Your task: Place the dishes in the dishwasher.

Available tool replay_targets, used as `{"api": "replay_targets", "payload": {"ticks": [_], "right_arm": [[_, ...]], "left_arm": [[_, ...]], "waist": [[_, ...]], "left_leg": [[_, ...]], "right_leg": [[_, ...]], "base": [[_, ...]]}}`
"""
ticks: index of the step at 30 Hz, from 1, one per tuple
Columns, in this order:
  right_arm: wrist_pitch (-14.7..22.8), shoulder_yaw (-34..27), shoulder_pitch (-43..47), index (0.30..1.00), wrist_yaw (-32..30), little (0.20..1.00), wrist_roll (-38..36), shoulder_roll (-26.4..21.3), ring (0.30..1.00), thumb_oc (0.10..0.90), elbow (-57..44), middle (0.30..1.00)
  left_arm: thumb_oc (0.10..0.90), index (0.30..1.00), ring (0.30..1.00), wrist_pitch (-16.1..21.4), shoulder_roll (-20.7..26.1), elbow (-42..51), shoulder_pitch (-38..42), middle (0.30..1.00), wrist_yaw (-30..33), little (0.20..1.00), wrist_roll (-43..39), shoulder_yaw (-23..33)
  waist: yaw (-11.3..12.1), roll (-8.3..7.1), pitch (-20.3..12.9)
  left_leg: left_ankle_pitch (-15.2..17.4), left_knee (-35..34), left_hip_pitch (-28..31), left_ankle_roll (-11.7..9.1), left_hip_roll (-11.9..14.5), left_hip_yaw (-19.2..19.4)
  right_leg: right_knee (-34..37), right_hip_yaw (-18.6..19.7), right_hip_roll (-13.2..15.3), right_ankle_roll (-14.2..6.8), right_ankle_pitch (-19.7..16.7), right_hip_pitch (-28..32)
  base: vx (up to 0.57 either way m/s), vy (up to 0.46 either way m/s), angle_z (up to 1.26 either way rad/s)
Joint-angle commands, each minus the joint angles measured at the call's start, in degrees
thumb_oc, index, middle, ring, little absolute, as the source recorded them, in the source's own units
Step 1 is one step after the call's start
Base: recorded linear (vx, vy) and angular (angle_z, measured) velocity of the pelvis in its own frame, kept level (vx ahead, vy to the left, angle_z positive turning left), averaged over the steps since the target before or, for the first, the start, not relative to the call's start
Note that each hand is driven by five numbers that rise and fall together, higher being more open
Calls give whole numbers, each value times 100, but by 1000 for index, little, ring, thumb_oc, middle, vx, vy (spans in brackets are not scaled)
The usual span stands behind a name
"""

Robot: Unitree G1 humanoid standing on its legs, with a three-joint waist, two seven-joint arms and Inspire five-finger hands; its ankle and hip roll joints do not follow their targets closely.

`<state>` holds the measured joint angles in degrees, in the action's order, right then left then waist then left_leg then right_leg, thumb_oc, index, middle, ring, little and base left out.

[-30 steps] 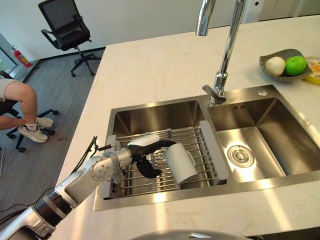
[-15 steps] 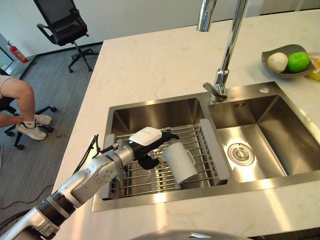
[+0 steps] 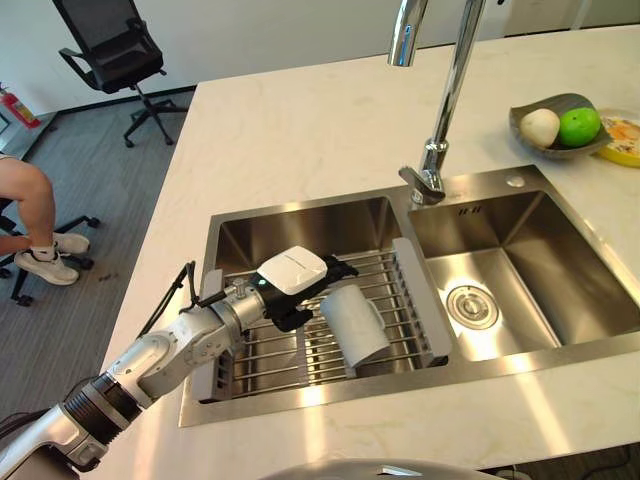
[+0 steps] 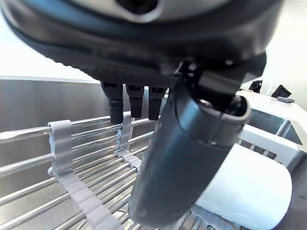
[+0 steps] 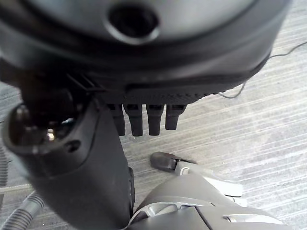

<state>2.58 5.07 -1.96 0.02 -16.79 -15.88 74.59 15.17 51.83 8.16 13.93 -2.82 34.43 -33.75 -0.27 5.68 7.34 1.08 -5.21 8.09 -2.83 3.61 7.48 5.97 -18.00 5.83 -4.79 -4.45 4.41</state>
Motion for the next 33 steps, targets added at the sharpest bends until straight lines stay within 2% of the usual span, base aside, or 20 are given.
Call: {"api": "replay_targets", "payload": {"ticks": [1, 13, 21, 33], "right_arm": [[-111, 108, -353, 900, 33, 900, -183, 52, 900, 800, 304, 900], [-121, -66, -400, 900, 22, 900, -421, -37, 900, 800, 364, 900], [-120, -195, -448, 900, 4, 900, -567, -51, 900, 800, 426, 900], [-109, -251, -389, 900, -28, 900, -798, 28, 900, 800, 491, 900]], "left_arm": [[800, 900, 900, 261, 186, 247, 951, 900, 384, 900, -1, 95], [800, 900, 900, 252, -35, -318, 1209, 900, 249, 900, 335, -565], [800, 900, 900, 271, -162, -591, 1190, 900, 302, 900, 593, -754], [800, 900, 900, 448, -171, -594, 1222, 900, 1020, 900, 988, -823]], "waist": [[-39, -160, -97], [-124, -94, -30], [-166, -69, -17], [-211, -83, -48]], "left_leg": [[67, 21, -60, -170, 72, 197], [73, 21, -72, -163, 70, 327], [80, 21, -73, -167, 80, 395], [102, 21, -24, -183, 103, 464]], "right_leg": [[-97, -92, 241, -519, 577, 320], [-97, -2, 249, -557, 531, 216], [-97, 38, 253, -567, 521, 188], [-97, 37, 252, -582, 525, 185]], "base": [[0, 0, 0], [-2, 4, -6], [-10, 0, -8], [0, 0, 0]]}}
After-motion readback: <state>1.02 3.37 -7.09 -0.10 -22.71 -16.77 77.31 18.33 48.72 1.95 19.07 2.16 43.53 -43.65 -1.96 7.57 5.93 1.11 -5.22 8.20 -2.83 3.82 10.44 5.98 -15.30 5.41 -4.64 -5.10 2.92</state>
